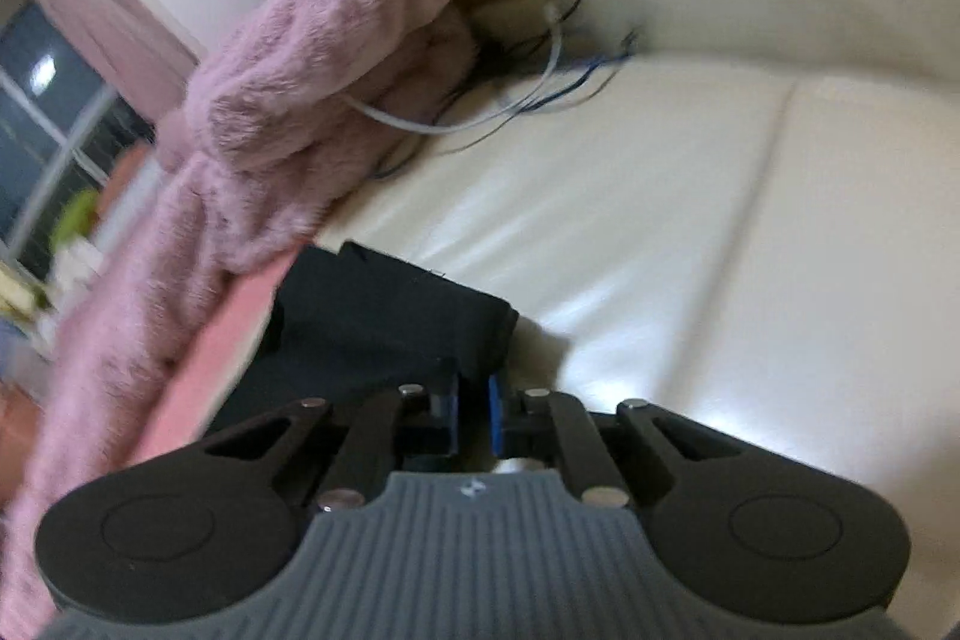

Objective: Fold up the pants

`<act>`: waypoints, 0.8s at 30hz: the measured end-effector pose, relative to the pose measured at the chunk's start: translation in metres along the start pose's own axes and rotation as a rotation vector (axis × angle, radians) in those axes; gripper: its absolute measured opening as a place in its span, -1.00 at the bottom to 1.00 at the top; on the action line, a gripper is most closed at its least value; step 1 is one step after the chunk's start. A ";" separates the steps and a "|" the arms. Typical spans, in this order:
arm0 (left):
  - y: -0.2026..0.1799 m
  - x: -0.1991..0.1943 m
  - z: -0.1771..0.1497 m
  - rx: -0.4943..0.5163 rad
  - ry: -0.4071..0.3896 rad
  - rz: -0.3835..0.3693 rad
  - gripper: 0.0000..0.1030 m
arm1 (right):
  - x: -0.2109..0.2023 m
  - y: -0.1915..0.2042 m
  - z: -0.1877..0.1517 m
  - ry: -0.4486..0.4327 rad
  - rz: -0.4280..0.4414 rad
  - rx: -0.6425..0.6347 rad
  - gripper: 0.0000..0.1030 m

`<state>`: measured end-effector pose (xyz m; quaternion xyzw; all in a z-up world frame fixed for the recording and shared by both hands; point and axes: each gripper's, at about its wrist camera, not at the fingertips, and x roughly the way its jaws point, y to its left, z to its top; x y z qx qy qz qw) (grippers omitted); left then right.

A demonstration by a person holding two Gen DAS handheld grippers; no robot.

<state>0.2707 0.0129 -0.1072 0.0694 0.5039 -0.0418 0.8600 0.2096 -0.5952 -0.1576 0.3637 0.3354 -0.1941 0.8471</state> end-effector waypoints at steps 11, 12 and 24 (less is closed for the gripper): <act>0.052 -0.029 0.022 -0.208 -0.097 0.043 -0.75 | -0.001 0.031 0.064 0.033 0.070 -0.497 -0.23; 0.059 -0.031 0.024 -0.232 -0.102 0.060 -0.75 | 0.009 0.040 0.070 0.040 0.096 -0.533 -0.23; 0.085 -0.027 0.024 -0.273 -0.082 0.181 -0.71 | 0.122 0.107 0.064 0.192 0.147 -1.004 -0.23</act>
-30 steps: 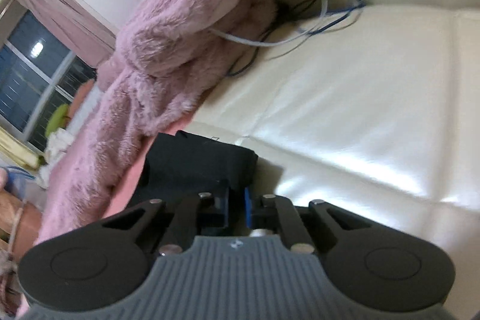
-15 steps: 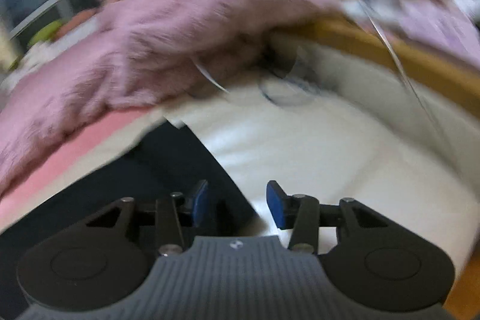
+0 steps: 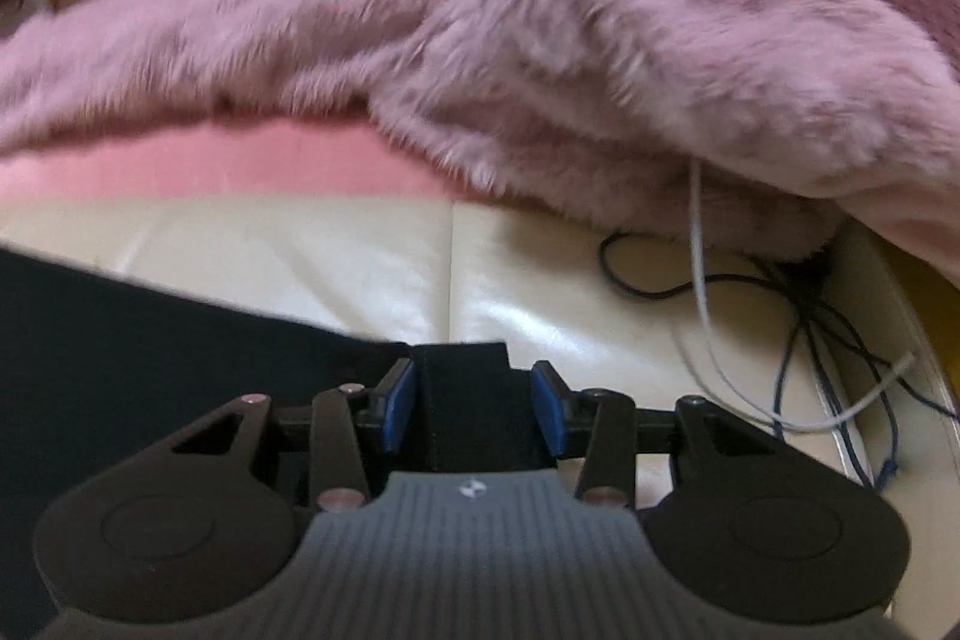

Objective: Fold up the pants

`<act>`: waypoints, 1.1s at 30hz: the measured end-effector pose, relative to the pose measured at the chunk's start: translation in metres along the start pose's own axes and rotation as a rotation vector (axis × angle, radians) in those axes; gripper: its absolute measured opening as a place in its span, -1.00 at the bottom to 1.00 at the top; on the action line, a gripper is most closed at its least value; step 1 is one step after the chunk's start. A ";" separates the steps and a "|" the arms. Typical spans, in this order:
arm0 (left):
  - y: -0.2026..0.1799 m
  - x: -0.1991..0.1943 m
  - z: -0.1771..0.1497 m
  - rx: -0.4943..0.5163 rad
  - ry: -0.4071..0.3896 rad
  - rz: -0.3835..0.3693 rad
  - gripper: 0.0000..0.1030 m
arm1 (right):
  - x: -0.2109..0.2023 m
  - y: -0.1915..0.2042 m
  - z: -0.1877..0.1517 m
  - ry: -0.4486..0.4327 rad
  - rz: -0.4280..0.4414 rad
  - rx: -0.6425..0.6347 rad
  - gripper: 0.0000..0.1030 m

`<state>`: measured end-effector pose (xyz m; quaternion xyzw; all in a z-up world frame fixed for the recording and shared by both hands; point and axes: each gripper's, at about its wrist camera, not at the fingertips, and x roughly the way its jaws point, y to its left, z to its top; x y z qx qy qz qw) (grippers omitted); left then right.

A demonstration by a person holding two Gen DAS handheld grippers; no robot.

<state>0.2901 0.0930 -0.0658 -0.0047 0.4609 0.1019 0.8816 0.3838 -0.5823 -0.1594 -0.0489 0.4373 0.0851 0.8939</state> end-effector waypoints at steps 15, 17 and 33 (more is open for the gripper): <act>0.000 0.007 -0.007 0.001 0.018 0.010 -0.70 | -0.017 -0.018 0.001 -0.058 0.131 0.072 -0.46; 0.003 0.005 -0.007 -0.005 0.011 0.012 -0.70 | -0.024 -0.029 0.000 -0.081 0.168 0.146 -0.45; 0.042 -0.006 -0.013 -0.120 -0.017 0.050 -0.61 | 0.005 -0.016 -0.005 0.021 -0.236 0.196 -1.00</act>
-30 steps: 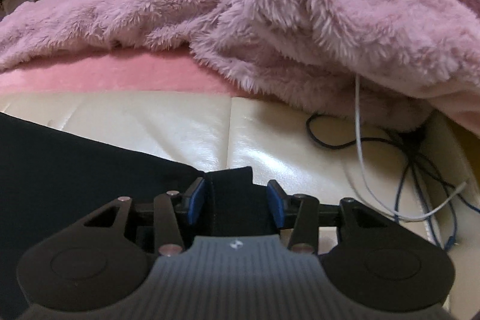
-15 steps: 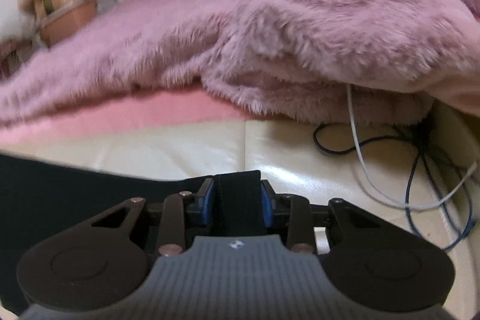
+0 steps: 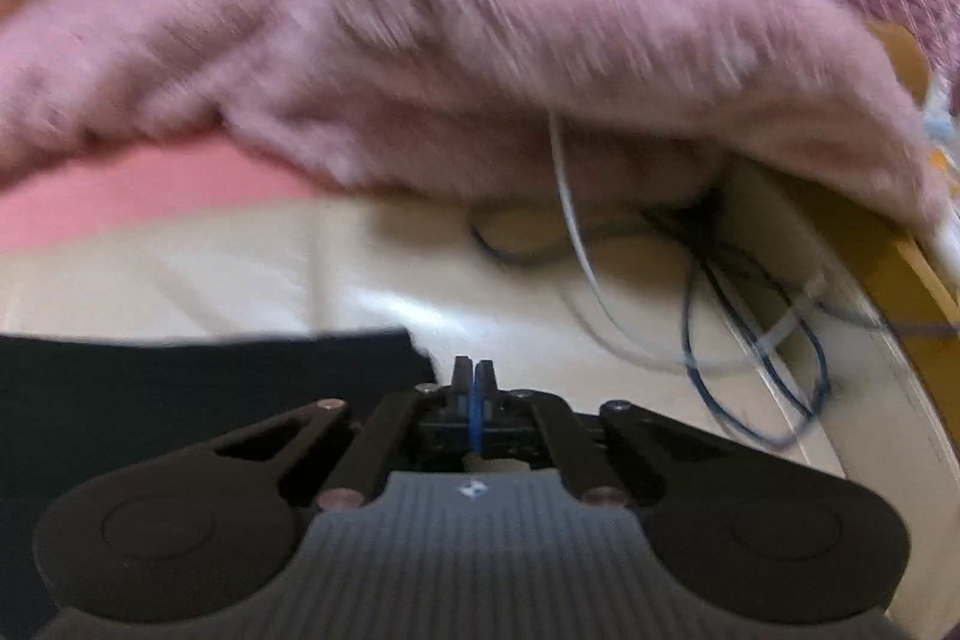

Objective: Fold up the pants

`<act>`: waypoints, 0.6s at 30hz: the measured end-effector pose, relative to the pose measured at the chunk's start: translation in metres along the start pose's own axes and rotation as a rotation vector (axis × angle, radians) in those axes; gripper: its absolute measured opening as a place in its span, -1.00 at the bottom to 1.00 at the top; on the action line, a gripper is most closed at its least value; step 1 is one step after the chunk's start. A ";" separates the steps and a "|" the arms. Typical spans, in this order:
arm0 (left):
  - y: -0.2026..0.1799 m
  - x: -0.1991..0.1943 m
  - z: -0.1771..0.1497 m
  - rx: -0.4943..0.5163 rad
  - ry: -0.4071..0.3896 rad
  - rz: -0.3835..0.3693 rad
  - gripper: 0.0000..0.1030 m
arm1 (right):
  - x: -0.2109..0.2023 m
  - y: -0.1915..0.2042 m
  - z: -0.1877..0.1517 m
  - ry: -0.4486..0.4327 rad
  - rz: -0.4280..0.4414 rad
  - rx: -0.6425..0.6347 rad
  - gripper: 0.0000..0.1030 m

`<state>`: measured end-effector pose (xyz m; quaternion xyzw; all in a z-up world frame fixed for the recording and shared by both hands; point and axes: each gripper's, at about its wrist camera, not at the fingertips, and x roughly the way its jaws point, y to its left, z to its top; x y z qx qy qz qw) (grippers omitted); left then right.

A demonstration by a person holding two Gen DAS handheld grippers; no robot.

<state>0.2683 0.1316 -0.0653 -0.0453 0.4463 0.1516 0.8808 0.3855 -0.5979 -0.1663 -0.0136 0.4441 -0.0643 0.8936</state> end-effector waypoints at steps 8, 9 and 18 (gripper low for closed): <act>0.063 -0.002 -0.004 -0.216 -0.065 -0.027 -0.27 | -0.045 0.011 0.001 -0.095 -0.004 -0.049 -0.98; 0.071 0.000 -0.005 -0.234 -0.064 -0.022 -0.24 | -0.053 0.016 0.000 -0.114 0.016 -0.062 -0.98; 0.127 0.024 -0.021 -0.358 -0.050 0.003 -0.10 | -0.074 0.107 -0.033 -0.106 0.205 -0.057 -0.94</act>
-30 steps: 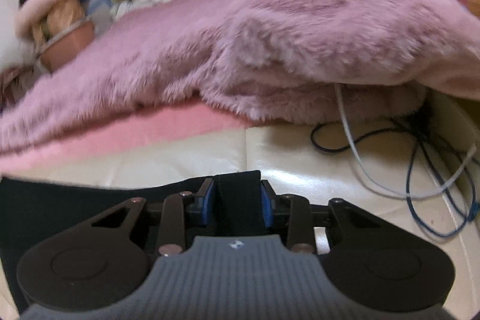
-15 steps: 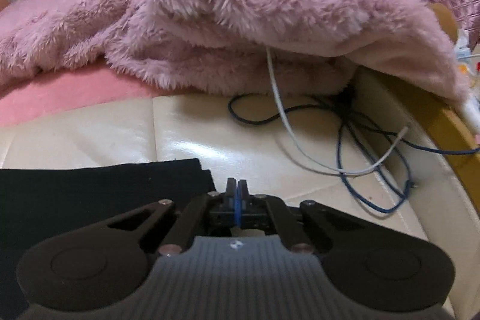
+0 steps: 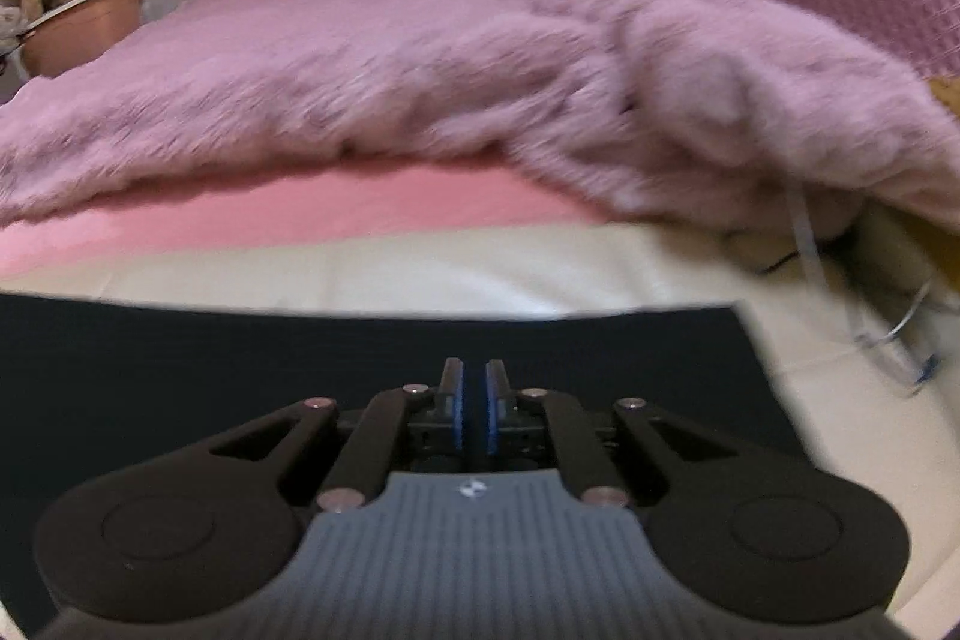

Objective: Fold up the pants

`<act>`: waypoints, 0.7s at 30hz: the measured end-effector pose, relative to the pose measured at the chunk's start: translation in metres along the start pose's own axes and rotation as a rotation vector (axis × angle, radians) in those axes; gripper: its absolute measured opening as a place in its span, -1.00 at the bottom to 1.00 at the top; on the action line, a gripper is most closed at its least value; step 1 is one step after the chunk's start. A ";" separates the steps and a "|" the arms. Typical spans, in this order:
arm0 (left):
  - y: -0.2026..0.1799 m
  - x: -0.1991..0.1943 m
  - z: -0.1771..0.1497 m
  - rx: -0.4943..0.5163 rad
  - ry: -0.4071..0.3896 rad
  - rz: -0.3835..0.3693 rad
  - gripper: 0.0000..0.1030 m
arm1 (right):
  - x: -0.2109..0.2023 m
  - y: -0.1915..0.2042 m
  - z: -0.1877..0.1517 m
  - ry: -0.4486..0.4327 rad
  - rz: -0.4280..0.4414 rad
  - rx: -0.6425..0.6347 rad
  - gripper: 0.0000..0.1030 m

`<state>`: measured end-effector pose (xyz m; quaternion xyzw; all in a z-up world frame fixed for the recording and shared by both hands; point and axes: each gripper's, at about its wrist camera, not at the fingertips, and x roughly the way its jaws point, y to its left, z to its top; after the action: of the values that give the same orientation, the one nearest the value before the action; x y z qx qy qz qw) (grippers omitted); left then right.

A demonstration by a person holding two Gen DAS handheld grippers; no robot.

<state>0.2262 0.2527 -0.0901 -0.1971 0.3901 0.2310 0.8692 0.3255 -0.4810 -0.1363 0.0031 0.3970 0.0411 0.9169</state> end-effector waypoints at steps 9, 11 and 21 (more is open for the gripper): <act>-0.020 0.044 0.031 0.297 0.000 0.011 -0.10 | 0.023 0.033 -0.013 0.083 -0.042 -0.041 -0.78; -0.020 0.056 0.031 0.299 0.020 0.010 -0.25 | 0.026 0.032 -0.012 0.096 -0.042 -0.045 -0.78; -0.030 0.036 0.036 0.342 -0.083 -0.085 -0.96 | 0.033 0.036 -0.012 0.114 -0.057 -0.070 -0.78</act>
<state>0.2854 0.2562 -0.0904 -0.0527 0.3788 0.1324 0.9145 0.3367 -0.4431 -0.1668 -0.0425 0.4467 0.0290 0.8932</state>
